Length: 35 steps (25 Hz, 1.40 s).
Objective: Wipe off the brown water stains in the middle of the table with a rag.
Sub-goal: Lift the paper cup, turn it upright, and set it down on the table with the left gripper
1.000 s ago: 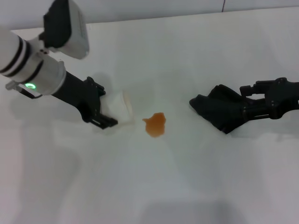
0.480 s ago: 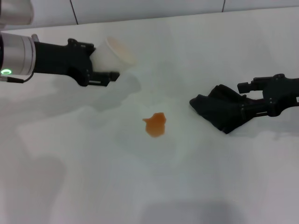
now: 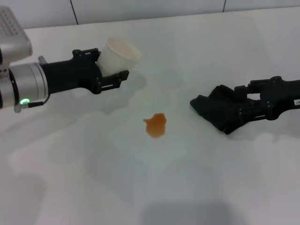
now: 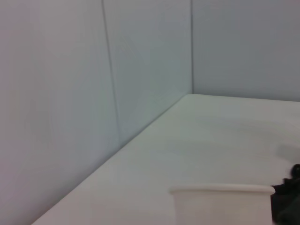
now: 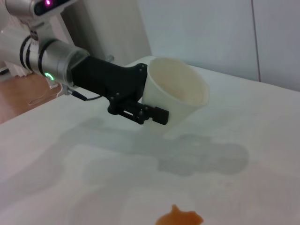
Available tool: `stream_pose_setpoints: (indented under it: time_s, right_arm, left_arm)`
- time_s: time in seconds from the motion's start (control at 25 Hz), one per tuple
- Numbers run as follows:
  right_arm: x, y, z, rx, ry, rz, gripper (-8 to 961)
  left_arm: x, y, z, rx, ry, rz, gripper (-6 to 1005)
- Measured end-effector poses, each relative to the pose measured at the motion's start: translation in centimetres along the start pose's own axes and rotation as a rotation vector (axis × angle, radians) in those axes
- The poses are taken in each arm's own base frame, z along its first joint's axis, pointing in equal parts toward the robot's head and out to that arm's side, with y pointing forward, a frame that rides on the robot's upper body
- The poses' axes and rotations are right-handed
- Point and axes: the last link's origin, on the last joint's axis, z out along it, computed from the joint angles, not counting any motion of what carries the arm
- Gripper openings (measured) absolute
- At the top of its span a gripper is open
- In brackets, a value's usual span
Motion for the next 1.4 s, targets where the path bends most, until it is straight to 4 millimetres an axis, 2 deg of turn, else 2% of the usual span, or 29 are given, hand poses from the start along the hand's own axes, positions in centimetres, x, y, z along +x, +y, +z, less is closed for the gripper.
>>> stream_pose_setpoints:
  time_s: [0.28,0.44,0.96,1.4]
  right_arm:
    - [0.0,0.1,0.1,-0.004,0.004,-0.002,807]
    - [0.0,0.1,0.1,-0.004,0.004,-0.003,807]
    - [0.3,0.0,-0.2,0.003,0.005,-0.001,807]
    - [0.4,-0.1,-0.3,0.006,0.005,0.003,808]
  left_arm:
    - [-2.7,1.2,0.4,0.059,-0.011,-0.044,666]
    - [-3.5,1.6,0.6,0.079,-0.011,-0.060,666]
    - [-5.2,2.5,1.5,0.113,-0.071,-0.017,666]
    - [-6.4,3.2,0.9,0.124,-0.081,-0.033,666]
